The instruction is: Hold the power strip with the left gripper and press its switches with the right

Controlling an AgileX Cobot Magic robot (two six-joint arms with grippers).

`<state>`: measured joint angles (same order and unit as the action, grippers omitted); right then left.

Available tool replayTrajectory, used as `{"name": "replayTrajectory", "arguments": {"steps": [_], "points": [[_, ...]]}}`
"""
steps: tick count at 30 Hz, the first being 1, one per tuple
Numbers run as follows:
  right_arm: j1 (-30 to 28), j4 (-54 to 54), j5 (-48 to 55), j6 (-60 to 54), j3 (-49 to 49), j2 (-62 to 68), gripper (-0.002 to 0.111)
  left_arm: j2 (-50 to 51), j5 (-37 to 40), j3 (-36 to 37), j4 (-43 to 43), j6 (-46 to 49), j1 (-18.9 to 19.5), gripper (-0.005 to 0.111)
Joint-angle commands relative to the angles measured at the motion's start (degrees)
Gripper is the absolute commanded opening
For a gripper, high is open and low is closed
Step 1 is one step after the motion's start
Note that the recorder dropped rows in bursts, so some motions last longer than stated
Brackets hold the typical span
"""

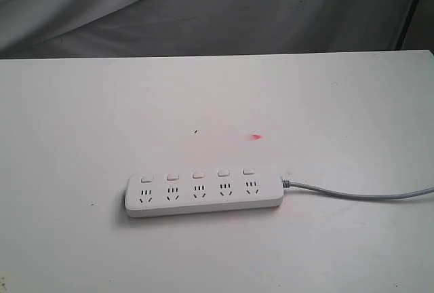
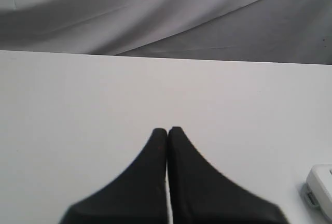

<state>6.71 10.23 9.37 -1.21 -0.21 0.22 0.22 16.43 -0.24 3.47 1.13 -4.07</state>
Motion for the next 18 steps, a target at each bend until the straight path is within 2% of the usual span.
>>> {"name": "replayTrajectory", "arguments": {"steps": [1, 10, 14, 15, 18], "points": [[0.0, -0.2, 0.2, 0.1, 0.2, -0.2, 0.000, -0.2, -0.3, 0.2, 0.4, 0.1, 0.1, 0.001], [0.0, -0.2, 0.2, 0.1, 0.2, -0.2, 0.000, 0.0, 1.5, -0.7, 0.4, 0.1, 0.1, 0.001], [0.0, -0.2, 0.2, 0.1, 0.2, -0.2, 0.000, 9.8, 7.5, -10.8, 0.4, 0.1, 0.1, 0.001], [0.0, -0.2, 0.2, 0.1, 0.2, -0.2, 0.000, 14.3, 9.8, -15.9, 0.6, 0.1, 0.1, 0.001], [0.0, -0.2, 0.2, 0.1, 0.2, -0.2, 0.000, 18.9, 10.5, -20.8, 2.2, 0.8, 0.1, 0.001]]}}
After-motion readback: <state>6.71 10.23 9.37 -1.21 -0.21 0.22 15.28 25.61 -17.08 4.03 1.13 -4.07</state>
